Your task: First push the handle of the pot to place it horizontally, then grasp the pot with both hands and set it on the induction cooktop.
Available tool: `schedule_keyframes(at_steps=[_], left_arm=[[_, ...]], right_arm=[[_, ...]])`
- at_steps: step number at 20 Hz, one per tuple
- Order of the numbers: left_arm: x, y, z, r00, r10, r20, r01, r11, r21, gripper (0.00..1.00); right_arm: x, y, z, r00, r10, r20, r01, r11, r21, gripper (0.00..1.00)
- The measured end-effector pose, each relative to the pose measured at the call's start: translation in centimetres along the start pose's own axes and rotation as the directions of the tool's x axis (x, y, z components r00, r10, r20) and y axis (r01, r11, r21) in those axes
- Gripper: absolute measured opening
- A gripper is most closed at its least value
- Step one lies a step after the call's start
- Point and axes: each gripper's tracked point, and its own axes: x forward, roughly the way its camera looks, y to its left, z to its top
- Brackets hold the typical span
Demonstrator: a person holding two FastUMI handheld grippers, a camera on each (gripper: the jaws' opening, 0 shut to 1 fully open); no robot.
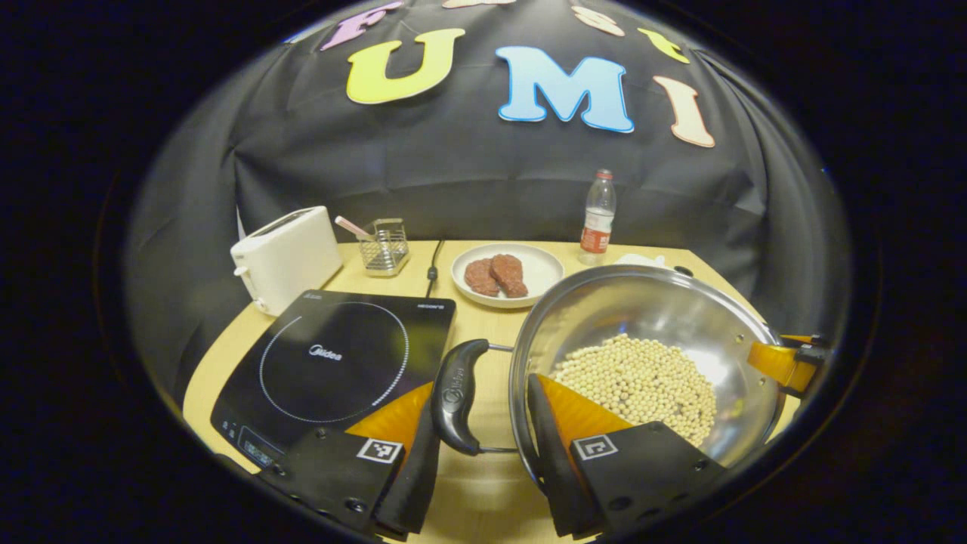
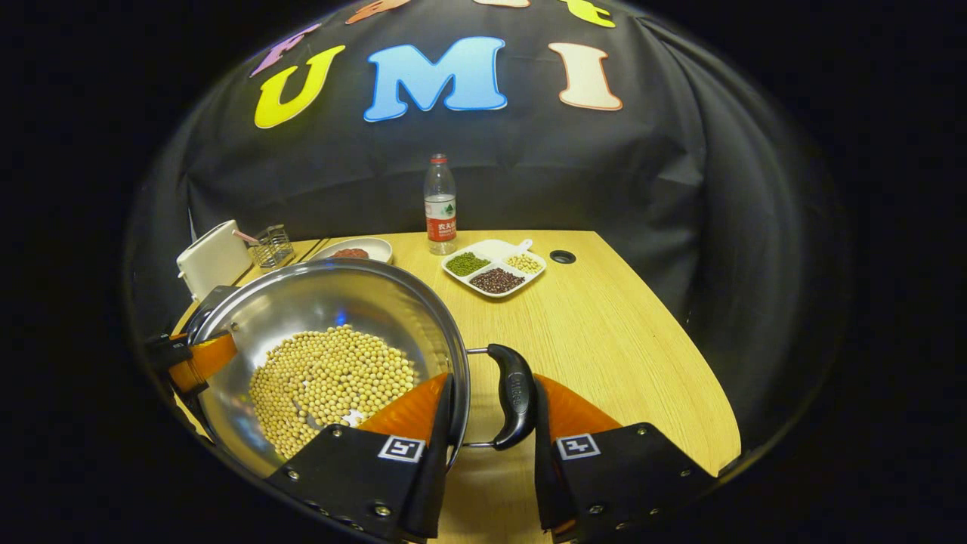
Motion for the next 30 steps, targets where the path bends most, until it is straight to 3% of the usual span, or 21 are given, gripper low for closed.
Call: schedule_keyframes(at_steps=[5, 7, 9, 10, 12, 14, 17, 20, 27, 28, 30], left_arm=[[-1.7, 3.9, -0.3, 1.0, 0.012, 0.008, -0.012, 1.0, -0.015, 0.68], [-1.7, 5.7, -0.5, 1.0, 0.006, -0.003, -0.006, 1.0, -0.019, 0.63], [-1.6, 8.0, -0.2, 1.0, 0.003, -0.001, -0.003, 1.0, -0.003, 0.68], [-1.3, 9.1, 0.2, 1.0, 0.0, 0.002, 0.0, 1.0, 0.001, 0.64], [-0.8, 11.0, 0.7, 1.0, -0.01, -0.001, 0.01, 1.0, 0.005, 0.68], [-0.2, 12.9, 1.4, 1.0, -0.017, 0.007, 0.017, 1.0, 0.017, 0.64], [1.1, 15.4, 2.1, 0.999, -0.035, 0.008, 0.034, 0.999, 0.019, 0.68], [2.2, 17.6, 2.6, 0.999, -0.051, 0.011, 0.051, 0.999, 0.018, 0.64], [4.7, 22.3, 3.1, 0.997, -0.076, 0.005, 0.076, 0.997, 0.015, 0.63], [4.9, 23.0, 3.2, 0.997, -0.075, 0.006, 0.075, 0.997, 0.016, 0.68], [5.4, 24.4, 3.2, 0.998, -0.068, 0.004, 0.068, 0.998, 0.015, 0.64]], right_arm=[[-1.6, 3.4, 0.3, 1.0, 0.011, 0.014, -0.011, 1.0, -0.014, 0.49], [-2.2, 5.1, 0.5, 1.0, 0.0, 0.031, 0.001, 1.0, -0.014, 0.49], [-2.4, 7.1, 0.5, 0.999, -0.007, 0.035, 0.007, 1.0, -0.016, 0.49], [-2.4, 8.1, 0.5, 1.0, -0.007, 0.029, 0.008, 1.0, -0.006, 0.48], [-2.3, 10.0, 0.8, 0.999, -0.017, 0.028, 0.016, 1.0, 0.01, 0.49], [-2.3, 11.7, 1.3, 0.999, -0.026, 0.035, 0.025, 1.0, 0.019, 0.49], [-2.0, 14.2, 1.9, 0.998, -0.043, 0.038, 0.042, 0.999, 0.023, 0.49], [-1.8, 16.3, 2.5, 0.997, -0.059, 0.041, 0.057, 0.998, 0.027, 0.49], [-0.9, 20.8, 3.0, 0.996, -0.082, 0.032, 0.081, 0.996, 0.026, 0.49], [-0.9, 21.4, 3.0, 0.996, -0.082, 0.03, 0.081, 0.996, 0.025, 0.49], [-0.3, 22.7, 3.0, 0.997, -0.076, 0.026, 0.075, 0.997, 0.027, 0.49]])
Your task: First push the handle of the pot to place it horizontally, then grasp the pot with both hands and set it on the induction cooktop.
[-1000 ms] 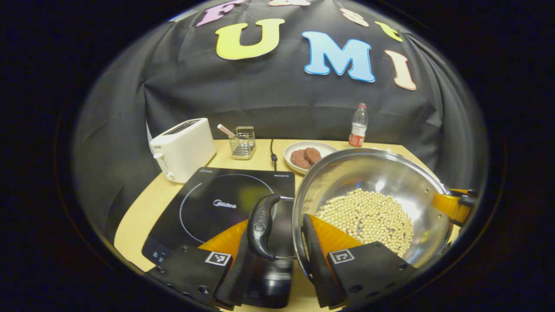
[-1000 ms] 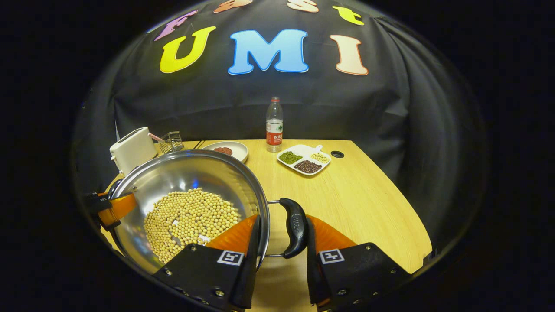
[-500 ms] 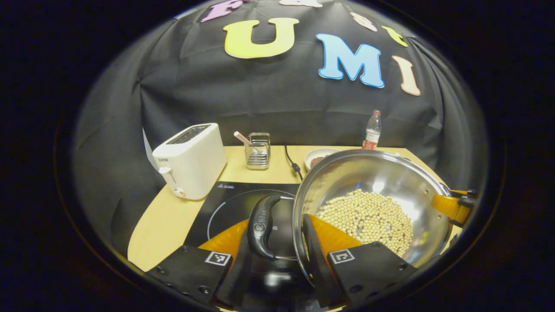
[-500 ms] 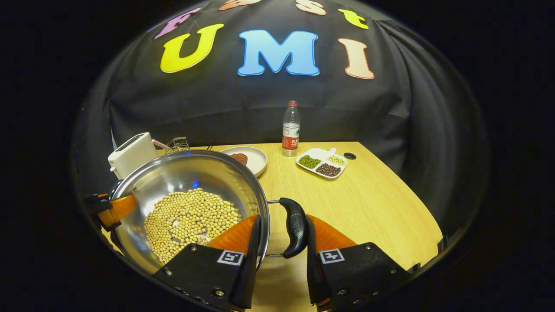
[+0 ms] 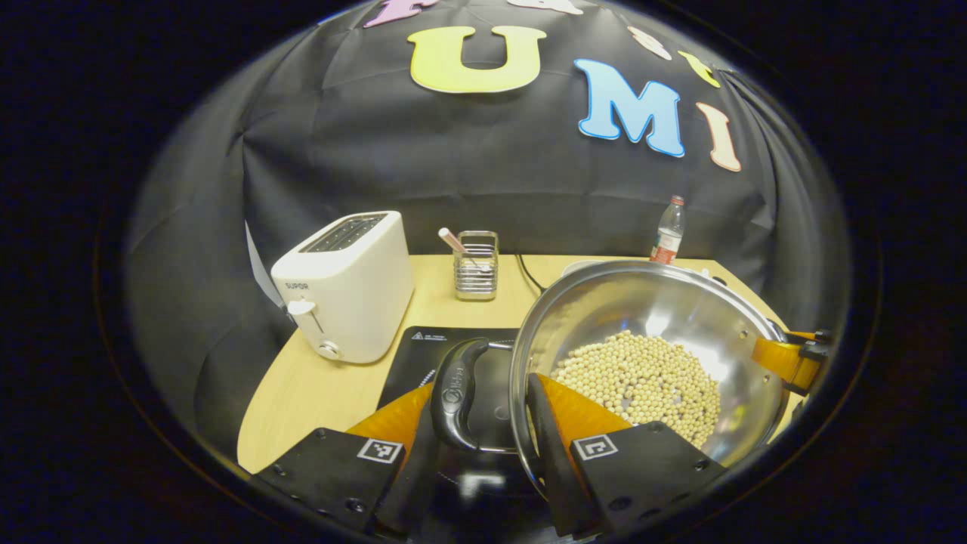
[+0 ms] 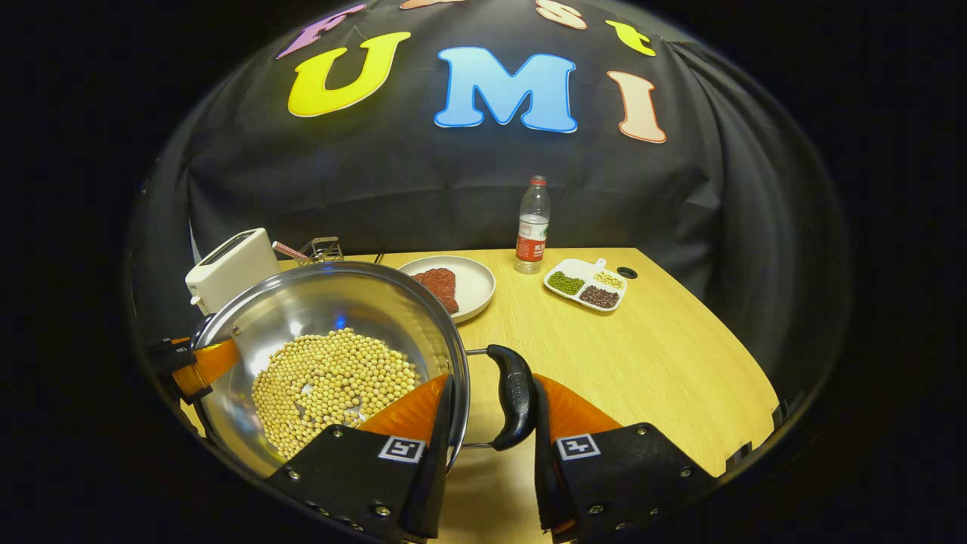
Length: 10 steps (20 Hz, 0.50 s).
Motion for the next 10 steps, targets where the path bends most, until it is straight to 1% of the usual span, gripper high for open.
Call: schedule_keyframes(at_steps=[1, 2, 3, 7, 8, 9, 10], left_arm=[[0.1, 0.8, 0.0, 1.0, 0.004, 0.0, -0.004, 1.0, -0.001, 0.68], [0.0, 1.3, 0.1, 1.0, 0.009, -0.001, -0.009, 1.0, 0.0, 0.68], [-0.1, 2.0, 0.2, 1.0, 0.014, -0.003, -0.014, 1.0, 0.0, 0.64], [0.7, 5.4, 0.3, 0.999, 0.036, -0.006, -0.036, 0.999, -0.006, 0.64], [0.9, 6.1, 0.3, 0.999, 0.039, -0.007, -0.039, 0.999, -0.007, 0.68], [1.0, 6.7, 0.3, 0.999, 0.043, -0.008, -0.043, 0.999, -0.011, 0.64], [1.2, 7.2, 0.0, 0.999, 0.045, -0.01, -0.046, 0.999, -0.014, 0.64]], right_arm=[[0.2, 0.7, 0.0, 1.0, 0.004, -0.003, -0.004, 1.0, 0.001, 0.49], [0.3, 1.5, 0.0, 1.0, 0.009, -0.006, -0.009, 1.0, 0.0, 0.49], [0.4, 2.2, 0.1, 1.0, 0.013, -0.007, -0.013, 1.0, 0.0, 0.49], [1.1, 5.1, 0.2, 0.999, 0.033, -0.012, -0.033, 0.999, -0.006, 0.49], [1.3, 5.7, 0.3, 0.999, 0.038, -0.014, -0.038, 0.999, -0.009, 0.49], [1.5, 6.3, 0.2, 0.999, 0.044, -0.014, -0.044, 0.999, -0.014, 0.49], [1.7, 6.9, 0.3, 0.999, 0.048, -0.017, -0.048, 0.999, -0.018, 0.49]])
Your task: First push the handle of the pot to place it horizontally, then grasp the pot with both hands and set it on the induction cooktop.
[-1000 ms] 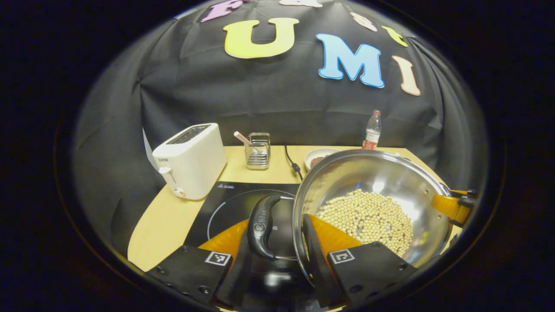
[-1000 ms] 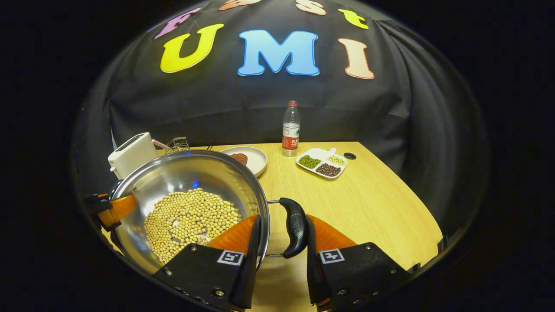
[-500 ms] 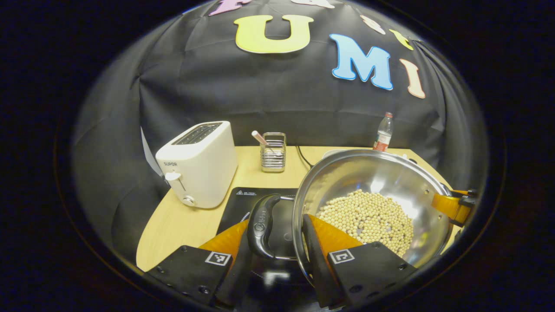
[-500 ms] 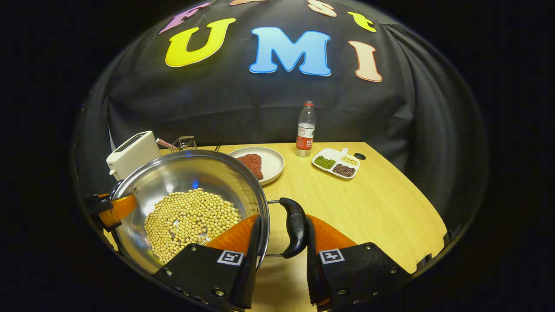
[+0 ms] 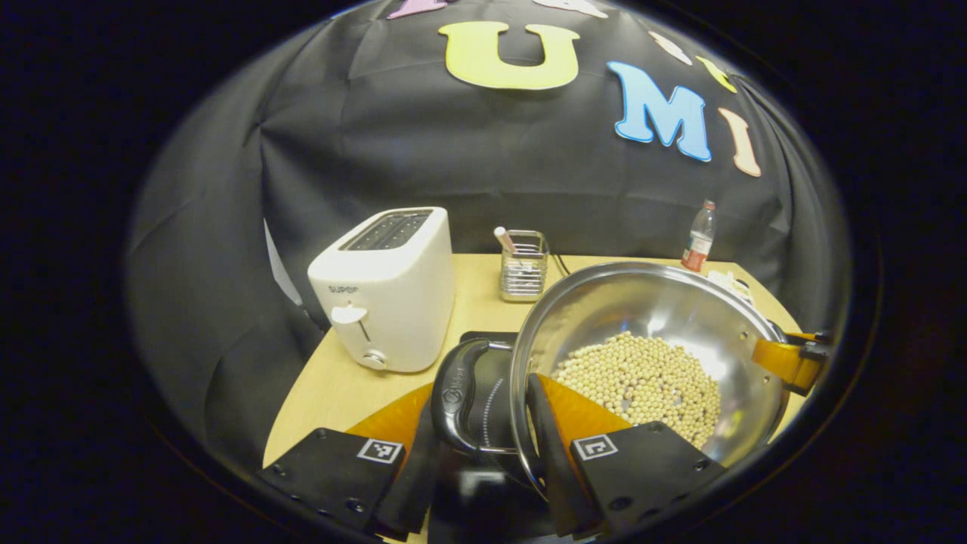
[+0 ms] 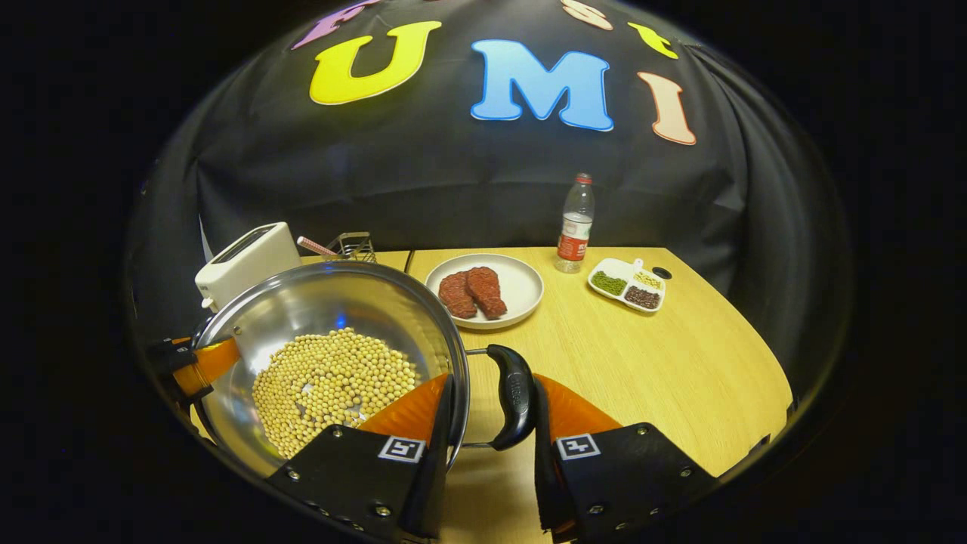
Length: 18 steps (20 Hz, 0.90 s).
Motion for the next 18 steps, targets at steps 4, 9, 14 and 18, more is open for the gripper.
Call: schedule_keyframes(at_steps=[4, 9, 14, 18], left_arm=[[0.9, 1.9, -0.8, 1.0, 0.01, -0.022, -0.01, 1.0, -0.002, 0.64], [1.5, 2.7, -1.6, 0.999, 0.006, -0.041, -0.006, 1.0, -0.003, 0.68], [1.8, 2.8, -1.9, 1.0, -0.003, -0.03, 0.001, 0.999, -0.045, 0.65], [0.0, 3.7, 1.0, 0.993, 0.074, 0.09, -0.074, 0.997, -0.001, 0.99]], right_arm=[[0.6, 1.7, -0.8, 1.0, 0.011, -0.027, -0.011, 1.0, -0.004, 0.49], [1.0, 2.5, -1.5, 0.999, 0.01, -0.035, -0.009, 1.0, 0.016, 0.49], [0.9, 2.9, -1.2, 0.998, 0.057, -0.009, -0.057, 0.998, 0.034, 0.55], [-0.8, 2.3, 0.6, 0.992, 0.1, 0.077, -0.104, 0.994, 0.044, 0.96]])
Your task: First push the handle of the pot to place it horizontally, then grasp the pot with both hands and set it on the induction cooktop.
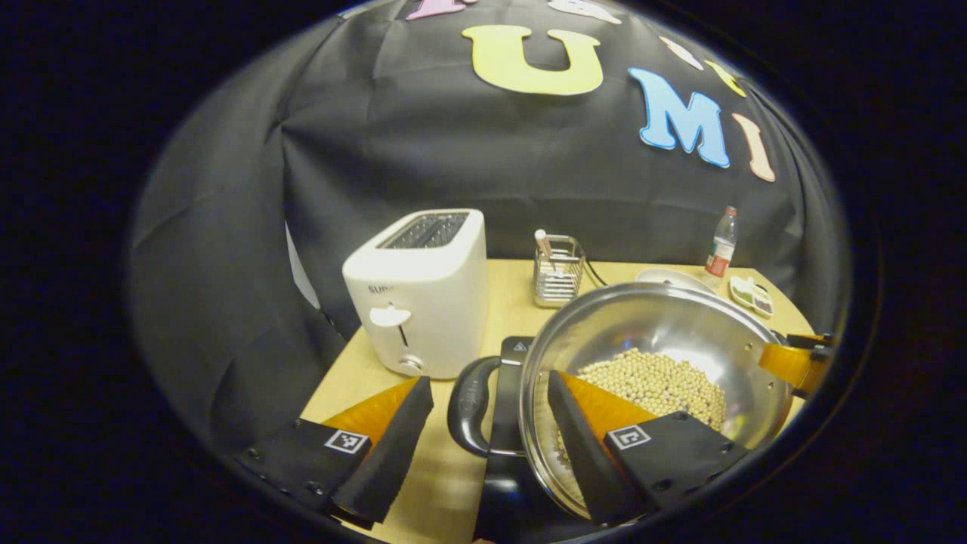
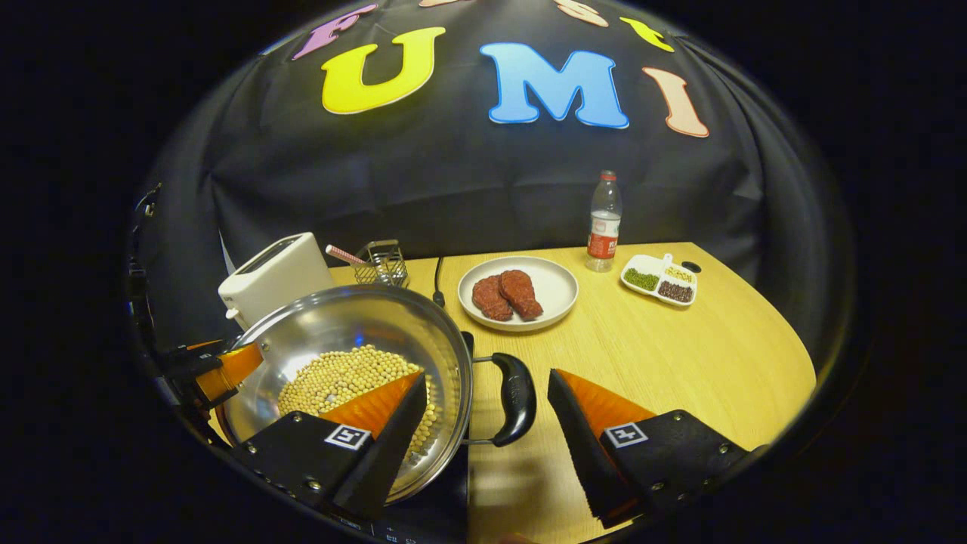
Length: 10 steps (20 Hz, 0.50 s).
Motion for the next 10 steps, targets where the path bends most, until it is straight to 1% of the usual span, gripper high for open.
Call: schedule_keyframes(at_steps=[2, 3, 4, 5, 6, 7, 8, 10], left_arm=[[-2.1, -0.4, 2.8, 0.996, 0.015, 0.085, -0.017, 1.0, 0.02, 0.98], [-3.4, -0.9, 4.2, 0.992, 0.017, 0.129, -0.022, 0.999, 0.037, 1.0], [-4.7, -1.8, 5.7, 0.984, 0.013, 0.178, -0.023, 0.998, 0.056, 0.98], [-6.2, -3.1, 6.9, 0.975, 0.003, 0.223, -0.019, 0.997, 0.072, 0.98], [-7.7, -4.6, 7.9, 0.969, -0.006, 0.248, -0.014, 0.997, 0.081, 0.94], [-9.3, -6.2, 8.7, 0.962, -0.01, 0.272, -0.013, 0.996, 0.083, 0.97], [-10.8, -8.0, 9.5, 0.958, -0.015, 0.287, -0.008, 0.997, 0.079, 0.94], [-14.1, -11.7, 11.0, 0.944, -0.03, 0.33, 0.01, 0.998, 0.063, 1.0]], right_arm=[[-1.9, -0.9, 1.5, 0.998, 0.019, 0.052, -0.019, 1.0, -0.001, 0.98], [-3.0, -1.7, 2.5, 0.996, 0.023, 0.082, -0.023, 1.0, -0.003, 0.98], [-4.1, -2.7, 3.7, 0.993, 0.02, 0.118, -0.019, 1.0, -0.007, 0.94], [-5.3, -4.1, 4.8, 0.989, 0.015, 0.15, -0.013, 1.0, -0.015, 0.98], [-6.5, -5.3, 5.8, 0.984, 0.014, 0.179, -0.009, 1.0, -0.026, 0.98], [-7.7, -6.7, 6.8, 0.978, 0.014, 0.207, -0.006, 0.999, -0.04, 0.98], [-9.0, -8.1, 7.7, 0.972, 0.015, 0.235, -0.001, 0.998, -0.059, 0.98], [-11.9, -11.2, 9.1, 0.958, 0.016, 0.286, 0.011, 0.995, -0.094, 0.98]])
